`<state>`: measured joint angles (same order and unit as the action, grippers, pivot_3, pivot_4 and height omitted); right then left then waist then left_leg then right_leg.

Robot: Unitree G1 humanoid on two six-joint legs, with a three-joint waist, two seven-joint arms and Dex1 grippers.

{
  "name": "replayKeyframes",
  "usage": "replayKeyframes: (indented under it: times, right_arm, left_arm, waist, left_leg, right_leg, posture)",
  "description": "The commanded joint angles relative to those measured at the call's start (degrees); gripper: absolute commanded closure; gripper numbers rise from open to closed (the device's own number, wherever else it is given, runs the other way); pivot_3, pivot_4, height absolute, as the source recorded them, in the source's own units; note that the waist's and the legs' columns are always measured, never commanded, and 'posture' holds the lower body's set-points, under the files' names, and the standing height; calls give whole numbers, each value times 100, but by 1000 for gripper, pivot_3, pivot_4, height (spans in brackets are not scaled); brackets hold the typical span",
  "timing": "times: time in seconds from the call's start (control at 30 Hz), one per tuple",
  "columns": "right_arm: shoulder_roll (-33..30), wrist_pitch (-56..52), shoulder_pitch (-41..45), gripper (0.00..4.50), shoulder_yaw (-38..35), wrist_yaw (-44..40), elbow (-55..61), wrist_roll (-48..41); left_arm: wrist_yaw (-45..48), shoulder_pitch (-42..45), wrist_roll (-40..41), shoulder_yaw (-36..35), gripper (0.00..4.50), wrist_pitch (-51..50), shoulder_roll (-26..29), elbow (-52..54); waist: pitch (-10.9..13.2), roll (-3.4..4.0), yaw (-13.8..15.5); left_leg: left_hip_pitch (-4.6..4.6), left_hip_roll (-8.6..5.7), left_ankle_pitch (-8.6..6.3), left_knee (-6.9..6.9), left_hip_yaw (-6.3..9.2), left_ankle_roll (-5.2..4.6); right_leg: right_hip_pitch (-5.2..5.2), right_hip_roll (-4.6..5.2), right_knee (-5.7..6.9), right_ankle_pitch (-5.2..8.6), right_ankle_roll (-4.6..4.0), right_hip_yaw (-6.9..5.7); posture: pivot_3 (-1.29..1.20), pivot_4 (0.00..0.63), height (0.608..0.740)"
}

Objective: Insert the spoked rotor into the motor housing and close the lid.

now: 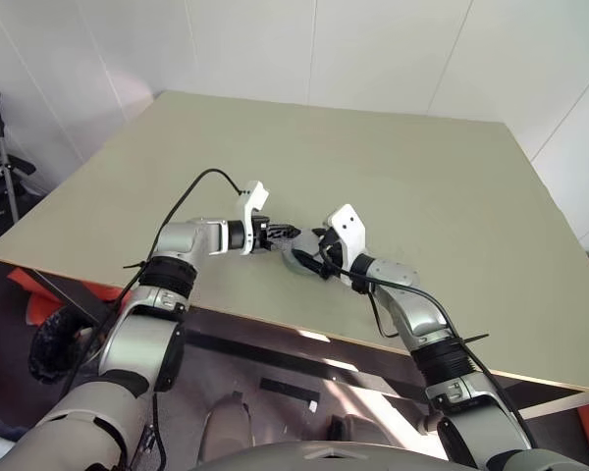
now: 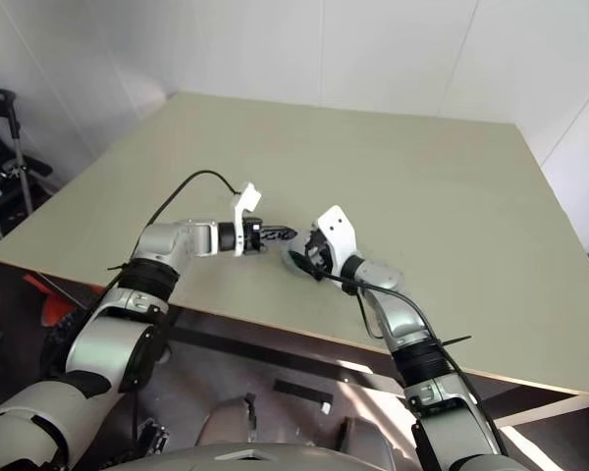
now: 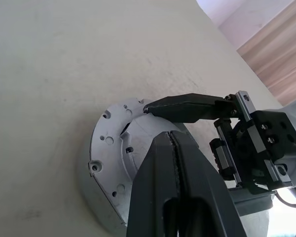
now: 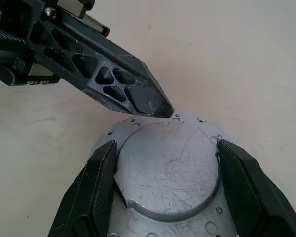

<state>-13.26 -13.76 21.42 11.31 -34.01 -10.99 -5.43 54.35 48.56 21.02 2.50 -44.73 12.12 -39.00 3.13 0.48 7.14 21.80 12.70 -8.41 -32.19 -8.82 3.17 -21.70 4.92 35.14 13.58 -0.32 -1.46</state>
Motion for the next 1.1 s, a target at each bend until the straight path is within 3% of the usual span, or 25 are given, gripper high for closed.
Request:
replayKeyframes:
  times: [0.03, 0.53, 0.7, 1.1]
  right_arm:
    - [-10, -29, 13, 1243, 2, 15, -71, 66]
    - [39, -101, 52, 1243, -97, 29, -11, -59]
    - [34, -132, 25, 42, -113, -22, 110, -118]
    - [209, -632, 364, 42, -796, 125, 587, -832]
  left_arm:
    - [-2, 236, -83, 3, 4500, 119, -61, -164]
    - [-68, 348, -427, 150, 4500, -32, -32, -458]
    - [-104, 355, -415, 78, 4500, 13, 15, -487]
    - [-87, 415, -393, -38, 4500, 69, 67, -581]
  waist:
    - [0, 0, 0]
    - [0, 0, 0]
    - [0, 0, -2]
    - [2, 2, 2]
  left_leg:
    - [0, 0, 0, 0, 0, 0]
    - [-17, 1, -3, 6, 1, -5]
    - [-24, 1, -9, 8, 1, -14]
    - [-7, 0, -11, 17, -1, -18]
  right_leg:
    - [1, 0, -1, 0, 0, 0]
    - [26, 0, -16, 0, 0, -2]
    - [40, 0, -28, 0, 0, -3]
    - [21, 0, -38, 0, 0, -4]
  posture:
    - [0, 0, 740]
    - [0, 0, 740]
    - [0, 0, 740]
    - [0, 0, 740]
